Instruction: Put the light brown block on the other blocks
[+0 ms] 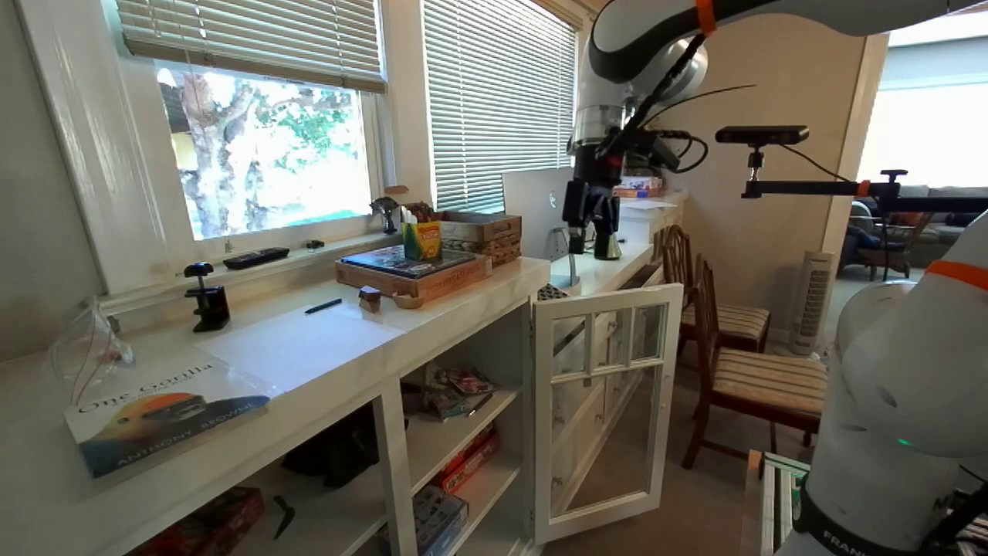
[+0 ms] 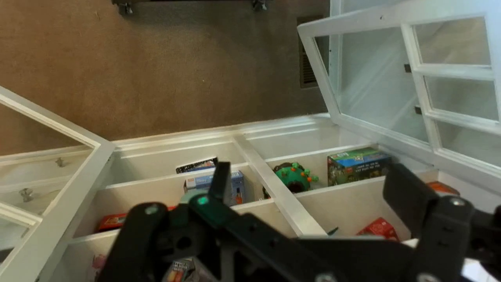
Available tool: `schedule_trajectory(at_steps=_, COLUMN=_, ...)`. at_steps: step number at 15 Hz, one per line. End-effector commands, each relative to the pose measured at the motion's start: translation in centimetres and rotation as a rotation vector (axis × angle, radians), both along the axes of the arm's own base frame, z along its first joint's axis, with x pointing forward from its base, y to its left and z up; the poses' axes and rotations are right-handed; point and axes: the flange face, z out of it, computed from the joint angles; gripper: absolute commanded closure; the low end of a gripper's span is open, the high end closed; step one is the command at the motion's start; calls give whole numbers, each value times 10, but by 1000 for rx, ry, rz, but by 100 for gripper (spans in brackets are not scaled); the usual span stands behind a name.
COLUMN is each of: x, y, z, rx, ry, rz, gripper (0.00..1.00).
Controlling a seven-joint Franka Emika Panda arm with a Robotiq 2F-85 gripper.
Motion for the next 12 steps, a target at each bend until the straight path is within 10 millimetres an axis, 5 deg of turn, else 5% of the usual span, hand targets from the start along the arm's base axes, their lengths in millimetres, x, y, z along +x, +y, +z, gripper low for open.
schedule_trajectory(at_steps=1, x=21, y=22, z=18, rx=4, ry=-109, rz=-84, gripper=0)
schedule_trajectory(at_steps=5, x=36, y=45, z=30, rx=-36, ry=-188, rz=-70, gripper=0)
schedule_trajectory(at_steps=12, x=31, y=44, z=30, rx=-41, ry=-191, rz=-59, gripper=0)
